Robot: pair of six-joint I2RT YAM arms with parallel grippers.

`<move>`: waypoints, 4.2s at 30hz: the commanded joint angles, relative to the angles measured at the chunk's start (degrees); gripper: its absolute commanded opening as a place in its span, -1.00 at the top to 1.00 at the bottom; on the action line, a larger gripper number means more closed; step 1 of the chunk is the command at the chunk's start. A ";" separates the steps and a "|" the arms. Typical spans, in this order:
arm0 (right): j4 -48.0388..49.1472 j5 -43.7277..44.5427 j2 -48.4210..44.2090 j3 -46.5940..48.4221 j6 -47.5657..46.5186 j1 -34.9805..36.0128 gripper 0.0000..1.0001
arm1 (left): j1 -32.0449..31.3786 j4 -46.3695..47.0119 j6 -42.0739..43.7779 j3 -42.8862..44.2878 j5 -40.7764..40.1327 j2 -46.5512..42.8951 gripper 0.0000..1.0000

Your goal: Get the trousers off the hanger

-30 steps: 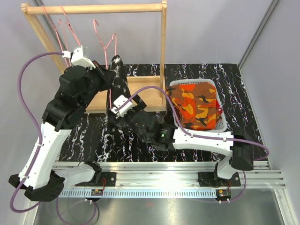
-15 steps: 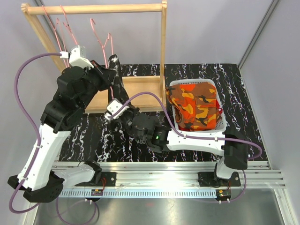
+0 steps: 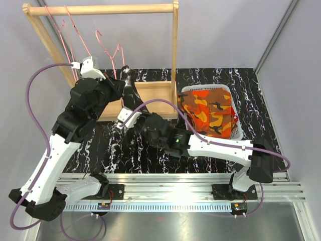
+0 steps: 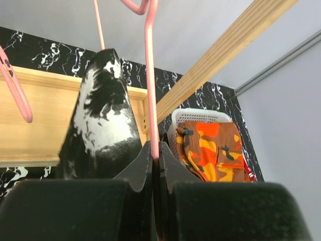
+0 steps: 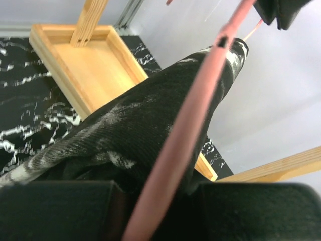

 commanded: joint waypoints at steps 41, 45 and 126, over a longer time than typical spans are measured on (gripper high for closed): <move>-10.77 13.37 -13.56 33.21 -0.02 -10.09 1.00 | 1.74 -1.16 6.71 -11.16 2.08 -4.70 1.00; -16.91 21.26 -13.91 36.38 -5.21 -10.53 1.00 | 1.74 -1.60 7.85 -11.34 1.64 -5.49 1.00; -43.06 -18.79 -4.26 -2.01 51.73 -50.87 -0.99 | 2.00 -11.08 16.29 -8.80 2.17 -10.59 1.00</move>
